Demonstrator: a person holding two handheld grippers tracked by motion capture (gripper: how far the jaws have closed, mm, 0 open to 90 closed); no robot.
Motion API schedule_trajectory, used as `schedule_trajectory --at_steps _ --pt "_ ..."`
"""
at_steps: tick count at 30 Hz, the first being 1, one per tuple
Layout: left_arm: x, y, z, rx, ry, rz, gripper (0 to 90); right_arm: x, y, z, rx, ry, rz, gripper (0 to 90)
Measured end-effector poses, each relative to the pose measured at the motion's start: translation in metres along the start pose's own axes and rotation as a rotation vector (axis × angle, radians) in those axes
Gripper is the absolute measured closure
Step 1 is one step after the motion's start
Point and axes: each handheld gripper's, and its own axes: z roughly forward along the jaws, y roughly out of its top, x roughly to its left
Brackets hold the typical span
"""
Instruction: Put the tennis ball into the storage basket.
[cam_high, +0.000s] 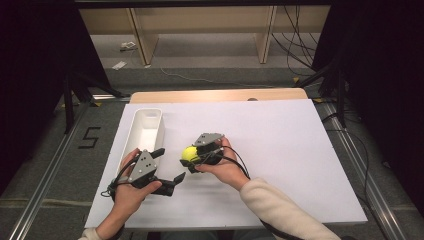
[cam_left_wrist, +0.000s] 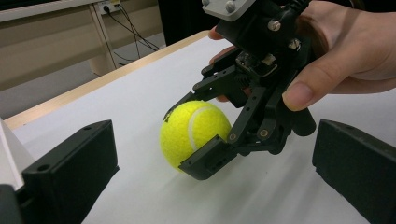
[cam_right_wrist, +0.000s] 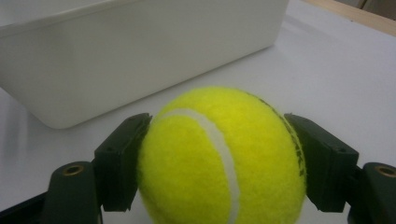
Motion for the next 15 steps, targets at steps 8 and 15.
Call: schedule_trajectory --at_steps 8,15 --pt "0.0001 0.0003 -0.0002 -0.005 0.0 -0.005 0.0 -0.0004 0.0012 -0.0012 -0.005 0.006 0.013 26.6" --pt "-0.0003 0.0002 -0.0003 -0.006 0.0 -0.001 0.0 -0.003 0.0051 -0.0055 -0.016 -0.002 0.02 26.6"
